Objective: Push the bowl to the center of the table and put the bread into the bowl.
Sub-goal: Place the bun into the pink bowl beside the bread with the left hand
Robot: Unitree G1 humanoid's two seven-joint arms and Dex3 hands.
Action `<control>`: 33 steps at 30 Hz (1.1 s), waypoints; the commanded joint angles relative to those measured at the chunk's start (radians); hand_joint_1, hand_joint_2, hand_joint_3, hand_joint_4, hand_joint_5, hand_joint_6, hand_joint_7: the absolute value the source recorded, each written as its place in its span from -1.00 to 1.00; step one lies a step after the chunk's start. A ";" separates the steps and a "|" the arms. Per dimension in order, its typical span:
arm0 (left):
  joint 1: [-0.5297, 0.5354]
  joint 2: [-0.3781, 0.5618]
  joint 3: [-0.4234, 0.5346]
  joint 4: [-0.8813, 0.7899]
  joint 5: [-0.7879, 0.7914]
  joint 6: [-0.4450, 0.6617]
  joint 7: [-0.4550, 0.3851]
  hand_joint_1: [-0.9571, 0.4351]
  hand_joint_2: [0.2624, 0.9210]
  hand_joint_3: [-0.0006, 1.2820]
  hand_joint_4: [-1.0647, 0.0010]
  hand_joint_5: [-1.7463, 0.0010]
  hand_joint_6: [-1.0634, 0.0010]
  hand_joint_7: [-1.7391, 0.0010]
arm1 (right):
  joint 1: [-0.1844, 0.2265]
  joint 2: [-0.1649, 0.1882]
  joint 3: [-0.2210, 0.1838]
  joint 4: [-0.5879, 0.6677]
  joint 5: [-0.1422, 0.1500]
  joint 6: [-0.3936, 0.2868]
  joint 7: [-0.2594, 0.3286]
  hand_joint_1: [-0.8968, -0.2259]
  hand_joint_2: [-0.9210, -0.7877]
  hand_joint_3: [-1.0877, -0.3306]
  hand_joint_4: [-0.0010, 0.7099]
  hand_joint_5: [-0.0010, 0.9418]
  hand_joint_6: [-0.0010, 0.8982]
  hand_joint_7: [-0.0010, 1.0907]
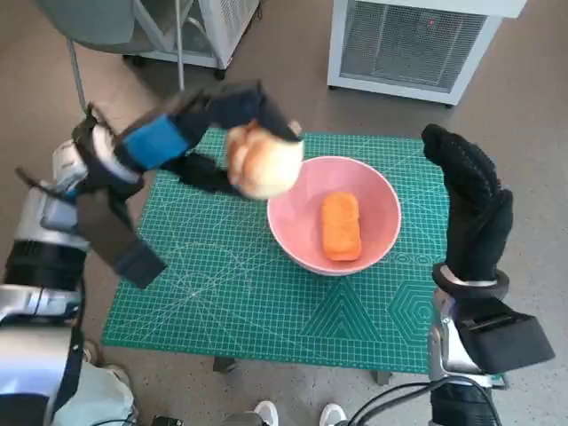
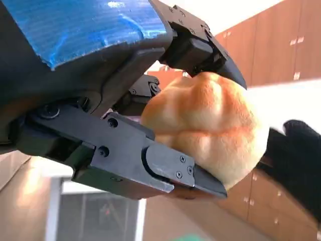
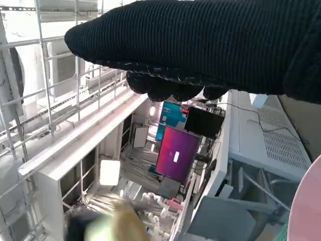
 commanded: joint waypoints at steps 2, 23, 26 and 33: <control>-0.041 -0.077 -0.059 0.063 0.133 0.078 0.042 0.37 0.99 -0.92 -0.27 -0.32 -0.29 -0.30 | 0.015 0.007 0.004 0.009 -0.007 0.012 -0.003 0.11 -1.00 -0.26 -0.12 -0.99 -1.00 0.14; -0.056 -0.199 -0.249 0.179 0.279 0.441 -0.302 -0.05 0.85 -0.92 0.56 0.97 0.25 0.88 | 0.035 0.001 -0.002 -0.013 0.013 0.013 0.005 0.10 -1.00 -0.26 -0.12 -0.99 -1.00 0.11; -0.031 -0.186 -0.281 0.158 0.326 0.429 -0.260 -0.09 0.87 -0.93 0.61 0.99 0.29 0.93 | 0.031 -0.001 -0.005 -0.009 0.012 0.011 0.003 0.10 -1.00 -0.25 -0.12 -0.99 -1.00 0.11; 0.010 -0.163 -0.299 0.130 0.365 0.415 -0.180 -0.14 0.90 -0.96 0.69 1.00 0.37 0.97 | 0.021 0.003 -0.006 -0.002 0.004 0.012 -0.006 0.09 -1.00 -0.24 -0.12 -0.99 -1.00 0.12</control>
